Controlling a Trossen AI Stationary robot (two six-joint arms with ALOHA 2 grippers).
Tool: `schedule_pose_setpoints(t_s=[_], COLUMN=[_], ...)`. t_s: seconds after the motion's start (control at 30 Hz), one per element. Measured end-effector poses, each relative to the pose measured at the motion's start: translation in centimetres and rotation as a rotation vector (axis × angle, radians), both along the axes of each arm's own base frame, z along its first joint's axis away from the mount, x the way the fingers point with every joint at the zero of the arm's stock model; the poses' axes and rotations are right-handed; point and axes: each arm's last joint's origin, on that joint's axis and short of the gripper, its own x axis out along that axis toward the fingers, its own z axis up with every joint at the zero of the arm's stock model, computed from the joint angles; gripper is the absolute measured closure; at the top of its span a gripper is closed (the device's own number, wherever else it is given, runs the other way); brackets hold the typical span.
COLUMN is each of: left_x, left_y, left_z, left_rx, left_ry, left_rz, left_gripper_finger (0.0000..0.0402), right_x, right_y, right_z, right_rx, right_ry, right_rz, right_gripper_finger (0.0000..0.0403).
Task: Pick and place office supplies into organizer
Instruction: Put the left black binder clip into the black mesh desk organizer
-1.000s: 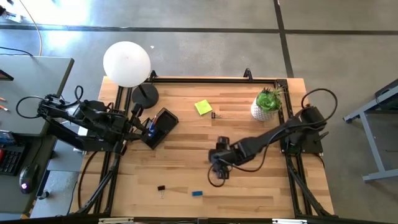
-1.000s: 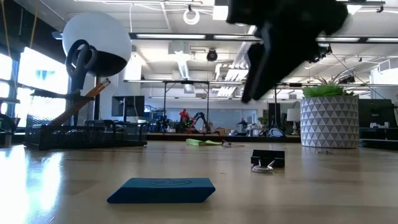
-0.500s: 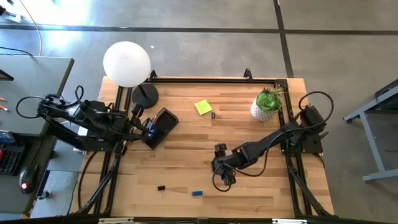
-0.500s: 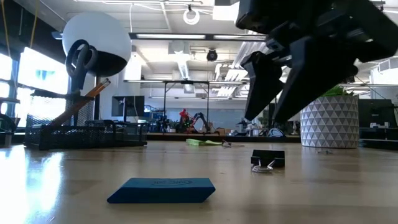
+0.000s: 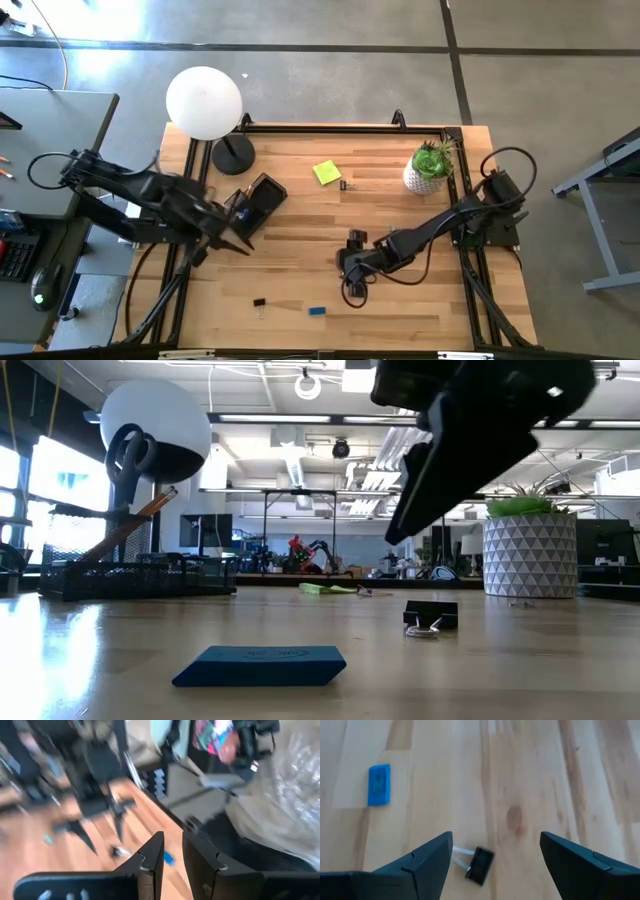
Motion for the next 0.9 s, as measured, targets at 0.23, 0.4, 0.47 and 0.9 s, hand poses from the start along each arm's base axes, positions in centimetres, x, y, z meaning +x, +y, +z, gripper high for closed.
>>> schedule_pose_setpoints(t_s=[0.23, 0.4, 0.47, 0.9], left_x=[2.0, 2.4, 2.5, 4.7], left_y=[-1.8, -4.0, -5.0, -8.1], left_z=[-3.9, -6.1, -6.7, -10.9], left_rx=[0.082, 0.232, 0.286, 0.575], left_ry=[0.291, 0.379, 0.379, 0.369], left_rz=[-0.064, -0.223, -0.294, -0.437], left_gripper_finger=[0.0341, 0.0341, 0.0341, 0.0341], right_x=[-0.3, -0.3, -0.3, -0.3], right_y=[0.3, 0.3, 0.3, 0.3], right_z=[-0.1, -0.1, -0.1, -0.1], right_rx=[-0.037, -0.038, -0.037, -0.003], right_ry=[0.0, 0.0, 0.0, -0.003], right_rz=[-0.025, -0.025, -0.024, -0.08], right_gripper_finger=[0.0107, 0.0107, 0.0107, 0.0107])
